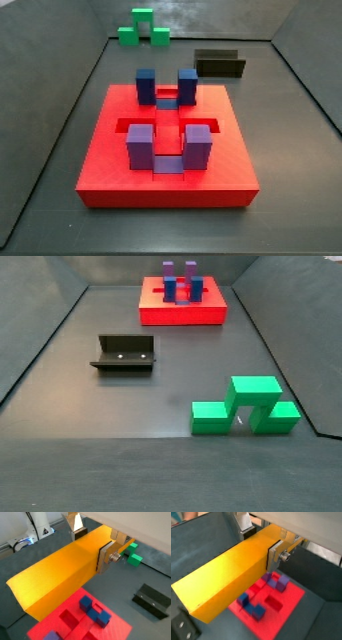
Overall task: Pick up the yellow object. Move up. Move to above the board. Insert the yellow object.
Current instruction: Move to above the board, then insert the yellow object.
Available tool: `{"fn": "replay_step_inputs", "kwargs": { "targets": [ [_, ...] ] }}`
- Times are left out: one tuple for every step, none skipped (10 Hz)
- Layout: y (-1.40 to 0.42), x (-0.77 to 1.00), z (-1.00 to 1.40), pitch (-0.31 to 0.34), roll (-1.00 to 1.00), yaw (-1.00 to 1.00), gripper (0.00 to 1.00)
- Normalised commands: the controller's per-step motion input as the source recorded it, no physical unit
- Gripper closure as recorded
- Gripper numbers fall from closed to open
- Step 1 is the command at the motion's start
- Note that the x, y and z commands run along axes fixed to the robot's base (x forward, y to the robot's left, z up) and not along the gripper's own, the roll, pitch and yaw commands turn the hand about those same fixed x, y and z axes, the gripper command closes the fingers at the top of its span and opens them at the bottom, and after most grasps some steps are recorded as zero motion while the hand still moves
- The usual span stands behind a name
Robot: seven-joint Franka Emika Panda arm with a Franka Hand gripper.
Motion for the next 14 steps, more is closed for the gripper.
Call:
{"fn": "replay_step_inputs", "kwargs": {
  "targets": [
    [-0.33, 0.29, 0.06, 0.157, 0.09, 0.01, 1.00],
    [0.00, 0.00, 0.00, 0.000, 0.01, 0.00, 1.00],
    [0.00, -0.16, -0.55, -0.149, 0.16, 0.22, 1.00],
    [-0.02, -0.06, -1.00, -0.033, 0.11, 0.22, 1.00],
    [-0.10, -0.01, -1.00, -0.020, 0.05, 0.22, 1.00],
    [-0.13, 0.00, -1.00, -0.016, 0.04, 0.20, 1.00],
    [-0.17, 0.00, -1.00, -0.011, 0.03, 0.19, 1.00],
    [-0.25, 0.00, -1.00, -0.020, 0.01, 0.16, 1.00],
    [-0.47, 0.00, -1.00, -0.034, 0.05, 0.16, 1.00],
    [-0.60, 0.14, -1.00, -0.017, 0.07, 0.16, 1.00],
    [-0.42, 0.23, -1.00, -0.009, 0.00, 0.10, 1.00],
    [-0.15, 0.21, -1.00, -0.021, -0.03, 0.06, 1.00],
    [0.00, 0.00, -0.17, -0.089, -0.05, 0.00, 1.00],
    [0.00, 0.00, 0.00, 0.000, 0.01, 0.00, 1.00]
  ]
}}
